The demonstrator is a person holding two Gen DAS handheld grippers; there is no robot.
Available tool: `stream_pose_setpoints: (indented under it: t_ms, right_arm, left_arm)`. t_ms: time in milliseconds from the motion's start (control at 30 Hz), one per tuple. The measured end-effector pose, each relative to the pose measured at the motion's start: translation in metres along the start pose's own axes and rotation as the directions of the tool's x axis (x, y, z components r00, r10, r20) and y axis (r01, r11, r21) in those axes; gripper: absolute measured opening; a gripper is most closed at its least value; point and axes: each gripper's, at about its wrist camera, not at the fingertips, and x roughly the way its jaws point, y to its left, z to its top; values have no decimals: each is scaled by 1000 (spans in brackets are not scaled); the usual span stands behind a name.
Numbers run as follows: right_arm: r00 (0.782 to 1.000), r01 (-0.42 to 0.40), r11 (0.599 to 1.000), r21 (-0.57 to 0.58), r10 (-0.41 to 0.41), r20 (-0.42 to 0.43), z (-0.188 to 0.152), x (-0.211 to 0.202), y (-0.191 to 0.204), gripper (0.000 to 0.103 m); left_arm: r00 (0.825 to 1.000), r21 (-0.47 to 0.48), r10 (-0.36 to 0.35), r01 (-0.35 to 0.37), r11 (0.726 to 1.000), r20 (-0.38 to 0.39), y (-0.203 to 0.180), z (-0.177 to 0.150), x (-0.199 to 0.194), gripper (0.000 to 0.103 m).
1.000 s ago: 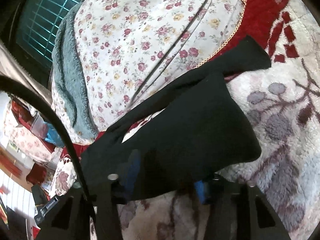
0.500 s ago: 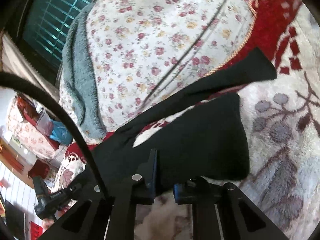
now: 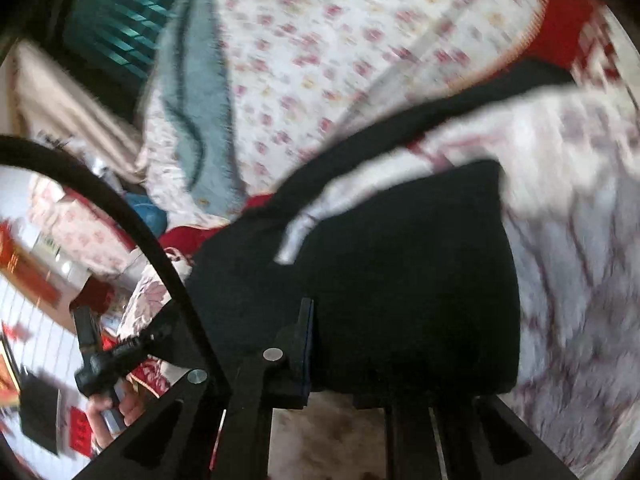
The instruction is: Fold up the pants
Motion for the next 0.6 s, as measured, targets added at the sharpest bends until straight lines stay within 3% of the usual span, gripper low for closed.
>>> stream_pose_setpoints:
  t_ms: [67,167,367,500,600]
  right_arm:
    - [1000,-12,1000,21,13,-20,1,-5,-5,23]
    - [999,2,998,-58,-5,-44,3,-21,4,34]
    - [996,-50,988,-148,39,-75,14,-66,15,35]
    - [997,-27,963,-267,6,-78,33,-79,39,35]
    - [992,-77,951,-299,44,-115,42,-84,49,35]
  left_arm:
    - [1000,1,5,-5,1000,16,-1,-1,-10,17]
    - [998,0,44,-44,999,36,1,-2,-33,20]
    - [978,65,124,-137,988,168,-13,-4,-82,20]
    - [968,123,96,-127,984,231,-35,0,-104,20]
    - [978,183,23,-62,981,207,-54,2,-104,20]
